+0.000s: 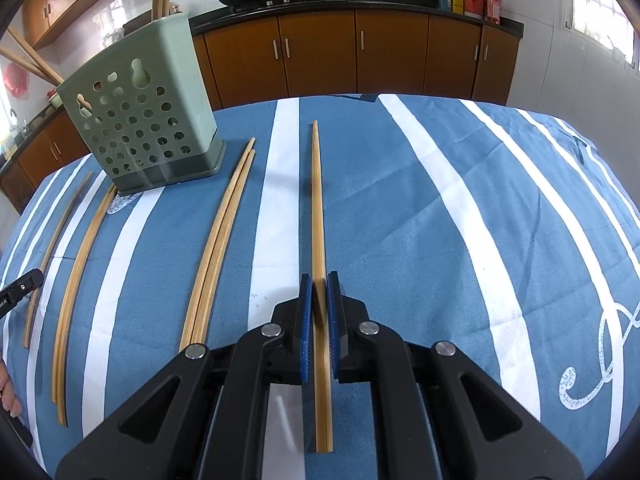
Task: Organize utensils
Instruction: 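Hold the grasped chopsticks in both tools above the table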
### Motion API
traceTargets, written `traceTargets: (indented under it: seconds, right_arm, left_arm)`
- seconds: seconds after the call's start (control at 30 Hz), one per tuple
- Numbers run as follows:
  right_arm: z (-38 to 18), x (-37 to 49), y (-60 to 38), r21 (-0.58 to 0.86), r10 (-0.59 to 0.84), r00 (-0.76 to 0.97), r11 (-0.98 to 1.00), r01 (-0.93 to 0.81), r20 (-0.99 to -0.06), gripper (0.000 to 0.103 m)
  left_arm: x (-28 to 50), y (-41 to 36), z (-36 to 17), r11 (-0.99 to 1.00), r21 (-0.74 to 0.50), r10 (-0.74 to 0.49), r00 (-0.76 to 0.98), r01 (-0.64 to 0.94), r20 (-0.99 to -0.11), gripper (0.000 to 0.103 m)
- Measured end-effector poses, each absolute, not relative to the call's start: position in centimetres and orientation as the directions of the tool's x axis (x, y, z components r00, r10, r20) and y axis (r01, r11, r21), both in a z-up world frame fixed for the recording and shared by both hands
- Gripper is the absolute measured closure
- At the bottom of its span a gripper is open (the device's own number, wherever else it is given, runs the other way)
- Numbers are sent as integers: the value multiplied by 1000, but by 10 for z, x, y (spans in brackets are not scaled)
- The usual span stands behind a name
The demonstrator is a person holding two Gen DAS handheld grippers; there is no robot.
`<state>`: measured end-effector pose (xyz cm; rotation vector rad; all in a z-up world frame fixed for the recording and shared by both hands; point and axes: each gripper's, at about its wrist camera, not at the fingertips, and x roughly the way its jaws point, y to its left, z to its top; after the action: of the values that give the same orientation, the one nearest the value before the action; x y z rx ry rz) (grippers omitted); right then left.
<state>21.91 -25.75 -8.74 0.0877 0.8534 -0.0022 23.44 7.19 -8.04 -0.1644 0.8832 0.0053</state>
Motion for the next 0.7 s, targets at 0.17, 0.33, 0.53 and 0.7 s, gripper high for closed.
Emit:
traceTargets:
  seconds: [0.17,0.33,0.53,0.7]
  right_arm:
    - [-88,219,-258,84,39,658,996,37,-752,94]
    - [-87,219,-258,83,38,658,996,38,-752,94]
    - [-87,218,-258,84,38,658,996,38,-752,94]
    - [-87,218,-257,84,39,658,996,38,-752,94]
  left_arm:
    - [234,72,-80,987,-143,-65,636,-73,-769,94]
    - [234,72,-80,987,-145,-66,636,-73,-769,94]
    - [234,72,-80,987,-144,-66,636,-72,-769,94]
    - [234,72,-80,987,-143,-65,636,-72,-769,94]
